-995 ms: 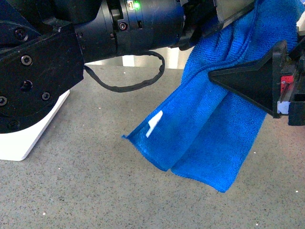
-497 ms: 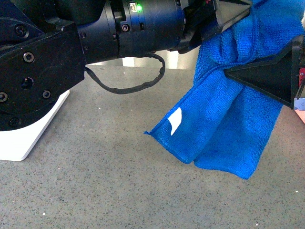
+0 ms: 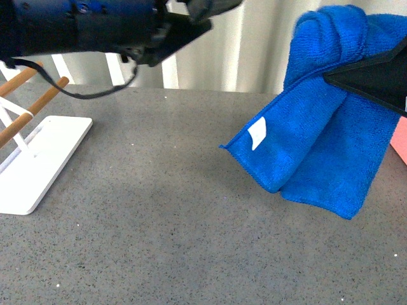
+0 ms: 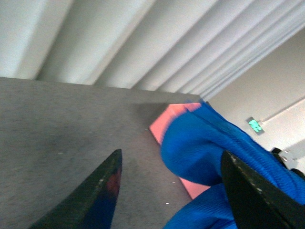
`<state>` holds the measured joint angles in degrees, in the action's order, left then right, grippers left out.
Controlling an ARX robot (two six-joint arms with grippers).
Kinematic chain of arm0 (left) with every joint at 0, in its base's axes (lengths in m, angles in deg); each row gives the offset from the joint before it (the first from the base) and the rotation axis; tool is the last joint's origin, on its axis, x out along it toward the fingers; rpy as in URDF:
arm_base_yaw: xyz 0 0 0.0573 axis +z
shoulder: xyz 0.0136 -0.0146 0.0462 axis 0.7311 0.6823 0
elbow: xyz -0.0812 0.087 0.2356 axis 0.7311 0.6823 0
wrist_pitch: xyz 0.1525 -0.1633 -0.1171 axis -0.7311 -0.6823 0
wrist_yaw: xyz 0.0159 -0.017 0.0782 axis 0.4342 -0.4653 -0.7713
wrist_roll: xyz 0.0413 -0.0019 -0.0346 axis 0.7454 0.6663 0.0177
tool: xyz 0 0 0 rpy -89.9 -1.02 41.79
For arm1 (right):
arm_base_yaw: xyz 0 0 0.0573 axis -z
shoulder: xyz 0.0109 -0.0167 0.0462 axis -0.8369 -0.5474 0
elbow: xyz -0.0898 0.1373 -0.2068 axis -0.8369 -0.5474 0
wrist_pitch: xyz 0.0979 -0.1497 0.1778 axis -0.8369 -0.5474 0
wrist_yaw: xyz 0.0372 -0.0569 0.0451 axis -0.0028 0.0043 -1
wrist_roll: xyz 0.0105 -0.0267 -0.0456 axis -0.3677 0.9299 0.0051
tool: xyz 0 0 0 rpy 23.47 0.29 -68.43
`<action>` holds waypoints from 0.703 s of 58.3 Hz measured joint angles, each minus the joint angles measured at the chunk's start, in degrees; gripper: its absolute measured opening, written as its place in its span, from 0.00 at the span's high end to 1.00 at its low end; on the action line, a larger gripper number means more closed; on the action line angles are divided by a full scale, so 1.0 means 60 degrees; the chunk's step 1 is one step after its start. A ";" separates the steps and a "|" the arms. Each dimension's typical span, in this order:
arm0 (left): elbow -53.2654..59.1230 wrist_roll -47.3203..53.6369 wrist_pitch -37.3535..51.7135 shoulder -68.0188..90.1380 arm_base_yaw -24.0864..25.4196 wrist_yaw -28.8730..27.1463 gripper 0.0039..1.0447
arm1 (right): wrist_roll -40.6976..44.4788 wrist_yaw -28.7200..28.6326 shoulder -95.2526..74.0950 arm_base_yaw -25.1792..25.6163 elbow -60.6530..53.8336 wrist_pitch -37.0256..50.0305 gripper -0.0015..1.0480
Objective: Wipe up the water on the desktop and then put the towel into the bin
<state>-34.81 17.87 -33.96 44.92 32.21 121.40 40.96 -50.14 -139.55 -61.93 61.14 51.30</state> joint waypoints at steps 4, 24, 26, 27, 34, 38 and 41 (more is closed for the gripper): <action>0.0036 0.0532 -0.0914 -0.0404 0.0652 0.0142 0.25 | 0.0018 0.0025 0.0000 0.0087 0.0000 -0.0007 0.95; 0.1650 0.2645 -0.3078 -0.2918 0.4003 0.1683 0.06 | 0.0135 0.0291 -0.0113 0.0503 0.0004 -0.0015 0.95; 0.1898 0.2765 -0.3162 -0.3228 0.4302 0.1851 0.06 | 0.0142 0.0357 -0.0157 0.0546 0.0007 -0.0015 0.95; 0.1982 0.2798 -0.3173 -0.3330 0.4401 0.1902 0.06 | 0.0146 0.0426 -0.0189 0.0565 0.0007 -0.0015 0.95; 0.3078 0.3136 -0.3169 -0.4674 0.5577 0.2787 0.06 | 0.0208 0.0528 -0.0324 0.0656 0.0004 -0.0015 0.95; 0.3453 0.3351 -0.3468 -0.5129 0.6102 0.2994 0.06 | 0.0237 0.0550 -0.0357 0.0681 0.0007 -0.0015 0.95; 0.3756 0.3544 -0.3381 -0.5311 0.6360 0.2863 0.07 | 0.0237 0.0616 -0.0382 0.0721 0.0007 -0.0011 0.95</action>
<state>-12.28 39.14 -54.24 13.05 70.37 138.58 42.38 -46.44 -141.84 -57.61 61.19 51.24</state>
